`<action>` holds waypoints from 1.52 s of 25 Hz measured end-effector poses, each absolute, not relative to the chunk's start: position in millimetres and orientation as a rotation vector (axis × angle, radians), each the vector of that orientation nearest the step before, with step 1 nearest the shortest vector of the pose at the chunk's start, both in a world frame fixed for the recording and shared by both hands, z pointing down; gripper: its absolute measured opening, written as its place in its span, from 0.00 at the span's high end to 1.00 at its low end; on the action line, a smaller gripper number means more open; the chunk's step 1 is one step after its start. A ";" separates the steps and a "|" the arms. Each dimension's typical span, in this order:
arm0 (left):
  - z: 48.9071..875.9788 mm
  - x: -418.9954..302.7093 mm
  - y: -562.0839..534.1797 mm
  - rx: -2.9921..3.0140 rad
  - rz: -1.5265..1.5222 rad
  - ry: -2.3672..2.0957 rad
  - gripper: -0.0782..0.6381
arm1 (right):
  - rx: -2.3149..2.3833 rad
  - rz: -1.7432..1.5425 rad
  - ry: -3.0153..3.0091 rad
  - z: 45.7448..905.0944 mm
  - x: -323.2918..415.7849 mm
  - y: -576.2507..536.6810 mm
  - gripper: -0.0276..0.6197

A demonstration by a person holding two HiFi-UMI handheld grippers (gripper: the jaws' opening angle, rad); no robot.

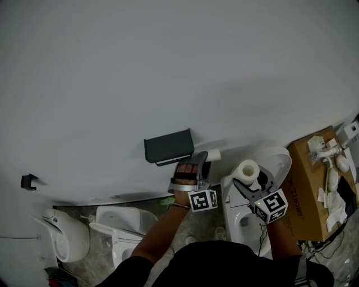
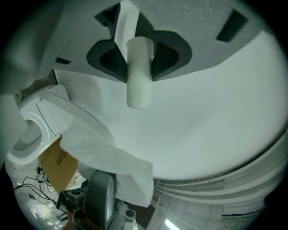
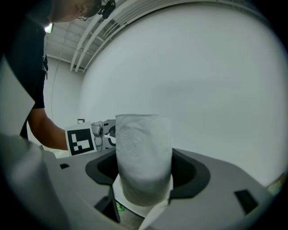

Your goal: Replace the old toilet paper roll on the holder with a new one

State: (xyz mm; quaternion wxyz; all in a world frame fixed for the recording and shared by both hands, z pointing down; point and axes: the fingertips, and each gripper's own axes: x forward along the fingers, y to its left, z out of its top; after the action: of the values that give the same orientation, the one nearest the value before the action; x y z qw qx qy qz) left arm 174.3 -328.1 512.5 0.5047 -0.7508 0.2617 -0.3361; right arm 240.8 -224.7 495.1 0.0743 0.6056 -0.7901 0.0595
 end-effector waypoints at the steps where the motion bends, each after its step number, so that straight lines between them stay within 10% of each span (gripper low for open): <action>1: 506.2 173.6 -325.4 -1.834 -0.786 0.652 0.65 | 1.830 0.180 -2.371 493.4 242.1 -224.4 0.47; 23: 372.5 35.1 -307.6 -2.824 0.176 1.180 0.65 | 1.879 0.094 -2.483 463.7 191.4 -234.8 0.47; 38: 387.5 -28.8 -316.2 -2.823 0.262 1.350 0.65 | 1.981 0.163 -2.599 450.5 170.9 -259.3 0.47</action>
State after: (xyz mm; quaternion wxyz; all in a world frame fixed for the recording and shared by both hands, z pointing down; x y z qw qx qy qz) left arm -28.8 -316.2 387.5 0.0010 -0.8990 0.4299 0.0835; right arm 170.9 -259.3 450.5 -0.0652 0.6041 -0.7927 0.0497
